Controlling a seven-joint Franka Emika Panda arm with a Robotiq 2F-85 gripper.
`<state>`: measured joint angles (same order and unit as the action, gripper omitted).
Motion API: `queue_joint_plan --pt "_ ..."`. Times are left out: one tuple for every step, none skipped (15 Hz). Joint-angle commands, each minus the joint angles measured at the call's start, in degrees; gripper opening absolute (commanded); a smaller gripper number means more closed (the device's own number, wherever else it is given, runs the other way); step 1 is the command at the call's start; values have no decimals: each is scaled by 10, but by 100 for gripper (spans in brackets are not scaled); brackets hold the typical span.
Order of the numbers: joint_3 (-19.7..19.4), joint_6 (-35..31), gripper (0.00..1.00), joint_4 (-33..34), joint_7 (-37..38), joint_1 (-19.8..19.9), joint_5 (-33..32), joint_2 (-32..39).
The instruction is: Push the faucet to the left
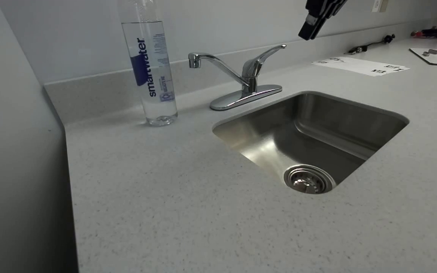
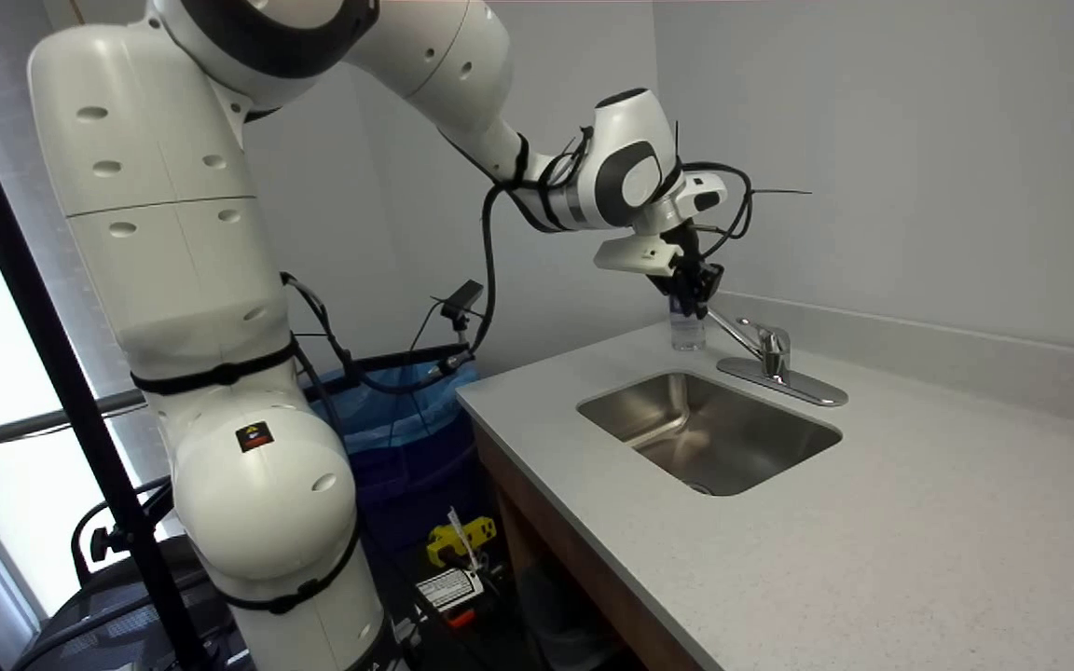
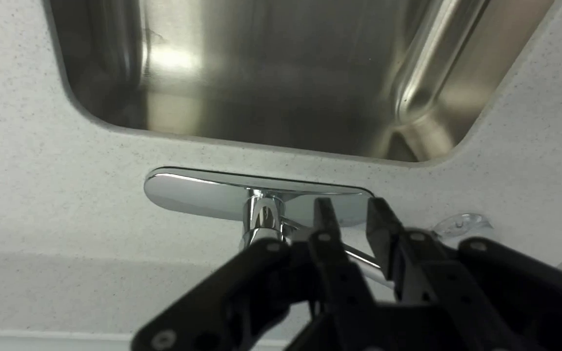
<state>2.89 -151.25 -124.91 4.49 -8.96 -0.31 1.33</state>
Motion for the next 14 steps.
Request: queue_joint_plan --pt "10 7 56 -27 -23 14 26 -42" --pt "10 9 65 -29 -24 14 31 -47" --pt "9 10 71 -32 -25 14 35 -54" --pt "9 11 80 -35 -25 14 39 -60" --pt "8 10 87 -40 -26 14 42 -68" --pt "8 7 93 -45 -24 13 45 -74" --pt "8 7 99 -50 -24 13 48 -81" --pt "7 6 100 -57 -26 13 52 -90" --pt "6 6 100 -62 -25 13 55 -98" --pt "5 10 100 -68 -29 13 58 -107" --pt "4 9 100 -74 -29 12 62 -116" --pt "2 0 100 -84 -34 10 74 -128" --pt "0 2 100 -91 -37 9 86 -139" --pt "-5 12 100 -96 -47 5 107 -151"
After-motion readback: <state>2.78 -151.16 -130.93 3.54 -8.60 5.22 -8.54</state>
